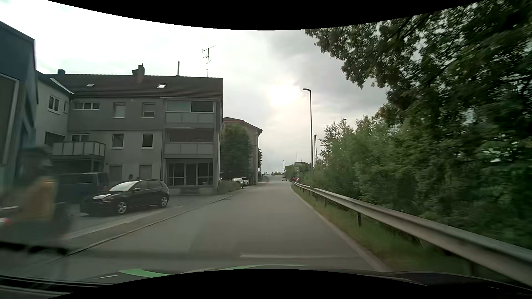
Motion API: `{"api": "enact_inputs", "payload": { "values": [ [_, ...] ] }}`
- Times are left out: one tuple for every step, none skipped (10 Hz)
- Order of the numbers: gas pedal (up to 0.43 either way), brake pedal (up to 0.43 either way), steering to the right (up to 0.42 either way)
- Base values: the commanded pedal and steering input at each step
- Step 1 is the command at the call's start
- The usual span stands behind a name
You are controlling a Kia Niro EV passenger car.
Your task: Follow the waypoints while adhering to traffic rules and regulations
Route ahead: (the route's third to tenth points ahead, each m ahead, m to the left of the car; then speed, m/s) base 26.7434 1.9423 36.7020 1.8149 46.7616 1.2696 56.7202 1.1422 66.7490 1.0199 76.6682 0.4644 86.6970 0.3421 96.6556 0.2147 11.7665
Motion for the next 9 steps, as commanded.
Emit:
{"api": "enact_inputs", "payload": {
  "values": [
    [0.067, 0.000, -0.001],
    [0.067, 0.000, -0.001],
    [0.067, 0.000, -0.002],
    [0.067, 0.000, -0.003],
    [0.067, 0.000, -0.003],
    [0.067, 0.000, -0.003],
    [0.079, 0.000, -0.003],
    [0.079, 0.000, -0.003],
    [0.079, 0.000, -0.003]
  ]
}}
